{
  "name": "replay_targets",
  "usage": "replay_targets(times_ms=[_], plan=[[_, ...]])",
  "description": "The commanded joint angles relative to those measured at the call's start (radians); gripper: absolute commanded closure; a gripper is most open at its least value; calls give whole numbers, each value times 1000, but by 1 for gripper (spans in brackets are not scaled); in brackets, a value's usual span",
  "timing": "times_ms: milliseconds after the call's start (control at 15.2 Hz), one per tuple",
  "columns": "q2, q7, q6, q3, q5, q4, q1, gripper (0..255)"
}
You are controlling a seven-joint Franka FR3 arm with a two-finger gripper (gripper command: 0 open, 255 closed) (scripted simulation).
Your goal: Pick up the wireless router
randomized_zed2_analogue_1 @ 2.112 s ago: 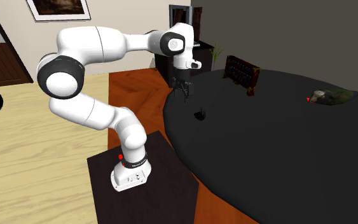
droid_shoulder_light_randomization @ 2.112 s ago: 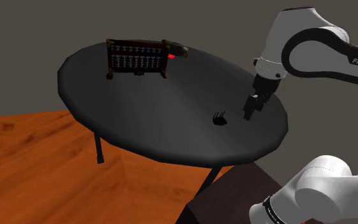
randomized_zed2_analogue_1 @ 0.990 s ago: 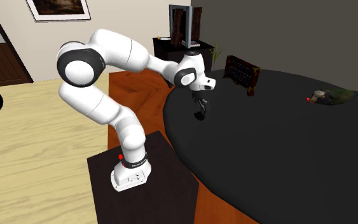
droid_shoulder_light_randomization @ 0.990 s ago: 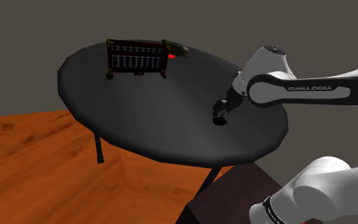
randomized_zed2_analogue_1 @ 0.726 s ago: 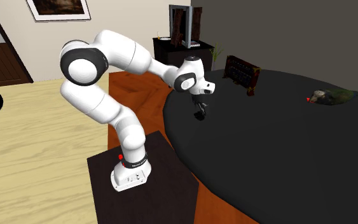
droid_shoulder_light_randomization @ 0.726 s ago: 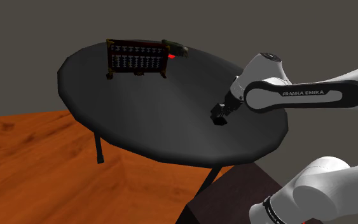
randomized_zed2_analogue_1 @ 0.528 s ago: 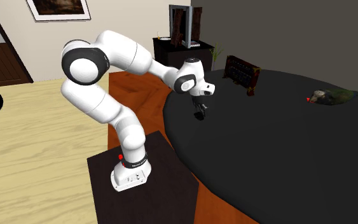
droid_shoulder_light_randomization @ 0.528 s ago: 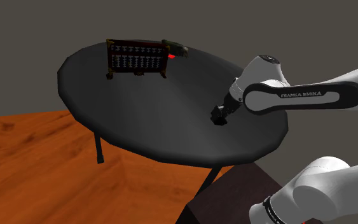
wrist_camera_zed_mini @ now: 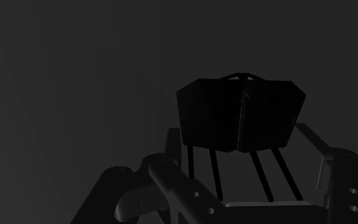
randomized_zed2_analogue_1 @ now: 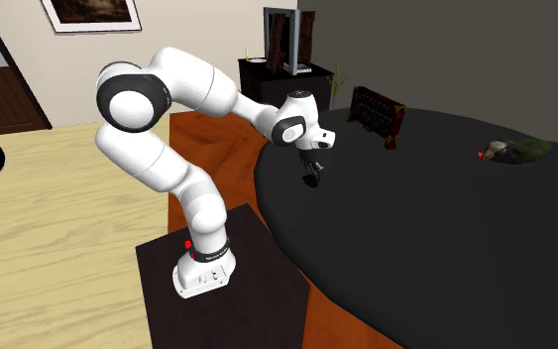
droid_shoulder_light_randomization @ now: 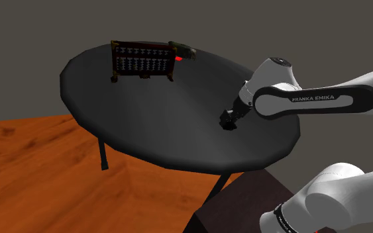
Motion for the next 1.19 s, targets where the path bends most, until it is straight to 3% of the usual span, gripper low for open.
replay_targets(times_ms=[0,1122], plan=[[-2,0,-3,0,0,-1,0,255],[-87,-9,-239,-2,6,150,4,255]])
